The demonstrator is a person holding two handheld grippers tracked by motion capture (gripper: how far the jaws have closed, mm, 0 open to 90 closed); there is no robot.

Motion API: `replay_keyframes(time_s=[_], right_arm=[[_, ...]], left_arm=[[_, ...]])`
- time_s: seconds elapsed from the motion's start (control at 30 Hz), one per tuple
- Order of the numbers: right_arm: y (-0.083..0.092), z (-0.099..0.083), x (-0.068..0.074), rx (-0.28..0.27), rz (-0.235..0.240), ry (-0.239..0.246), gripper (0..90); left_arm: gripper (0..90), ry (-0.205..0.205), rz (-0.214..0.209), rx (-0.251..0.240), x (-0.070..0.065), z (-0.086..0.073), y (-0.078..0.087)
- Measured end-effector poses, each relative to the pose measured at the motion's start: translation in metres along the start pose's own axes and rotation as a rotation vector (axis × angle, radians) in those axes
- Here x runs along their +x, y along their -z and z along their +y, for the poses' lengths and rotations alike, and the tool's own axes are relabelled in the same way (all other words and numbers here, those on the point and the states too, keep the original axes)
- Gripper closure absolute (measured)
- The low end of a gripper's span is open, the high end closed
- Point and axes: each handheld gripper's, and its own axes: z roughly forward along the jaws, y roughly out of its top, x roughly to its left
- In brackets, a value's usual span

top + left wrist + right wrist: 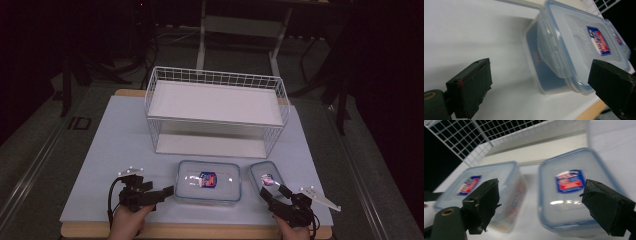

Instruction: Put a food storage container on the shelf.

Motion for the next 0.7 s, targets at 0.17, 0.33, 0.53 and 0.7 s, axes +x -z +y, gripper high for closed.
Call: replay_keyframes(time_s=[0.17,0.33,0.53,0.7], right_arm=[[-0.009,0.012,0.01,0.11,0.031,-0.051,16.6],[-0.021,0.021,0.014,0.204,0.079,-0.08,27.9],[-0.039,0.025,0.021,0.306,0.15,-0.083,31.6],[-0.056,0.023,0.025,0.355,0.182,-0.096,36.7]], left_arm=[[6.6,0.021,-0.053,0.012,-0.005,0.006,-0.002],[13.1,0.04,-0.096,0.035,-0.007,0.013,-0.008],[15.2,0.086,-0.169,0.046,-0.003,0.02,-0.018],[23.9,0.093,-0.2,0.074,-0.001,0.025,-0.025]])
